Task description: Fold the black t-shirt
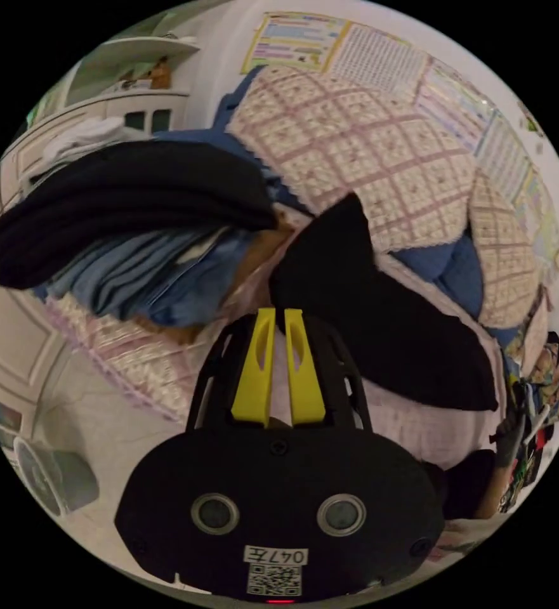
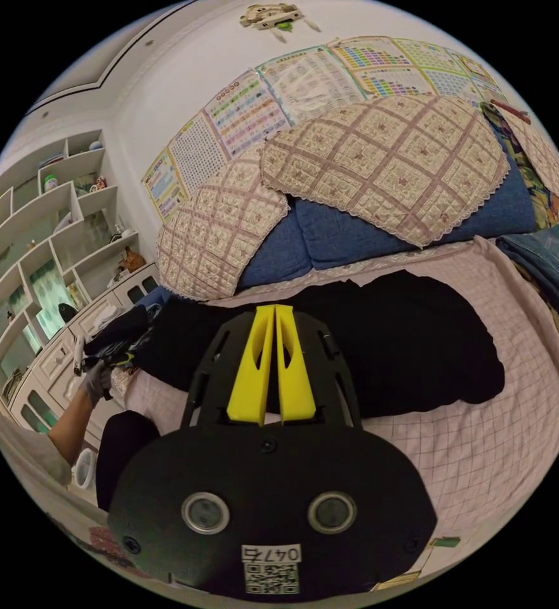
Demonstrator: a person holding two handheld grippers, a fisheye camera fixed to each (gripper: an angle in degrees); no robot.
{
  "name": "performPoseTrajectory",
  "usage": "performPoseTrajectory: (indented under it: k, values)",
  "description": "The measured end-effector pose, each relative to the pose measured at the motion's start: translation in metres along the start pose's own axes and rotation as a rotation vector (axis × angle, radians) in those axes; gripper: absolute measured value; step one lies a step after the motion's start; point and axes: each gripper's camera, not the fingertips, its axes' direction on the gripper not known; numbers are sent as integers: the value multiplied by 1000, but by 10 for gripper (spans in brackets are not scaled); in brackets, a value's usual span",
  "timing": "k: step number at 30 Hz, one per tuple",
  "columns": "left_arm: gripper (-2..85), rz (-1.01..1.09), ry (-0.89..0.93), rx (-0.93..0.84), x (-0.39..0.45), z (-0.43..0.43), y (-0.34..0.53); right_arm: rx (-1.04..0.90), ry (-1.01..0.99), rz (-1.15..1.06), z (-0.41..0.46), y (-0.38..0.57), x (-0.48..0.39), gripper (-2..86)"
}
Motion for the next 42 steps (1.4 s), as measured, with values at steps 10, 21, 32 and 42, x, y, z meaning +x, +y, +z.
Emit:
performPoseTrajectory:
  k: [10, 21, 32, 42]
  values:
    - [49, -125, -53, -30, -54, -23, 22, -5, 19, -45, 8, -4, -20, -4]
    - [14, 124, 16, 282, 67, -147, 78, -70, -19, -103, 31, -17, -49, 55]
    - [-9, 413, 541, 842, 251, -219, 151, -43, 162, -325, 28, -34, -95, 22]
    - [-10, 571, 599, 521, 350, -155, 182, -170, 114, -375, 45, -69, -111, -11]
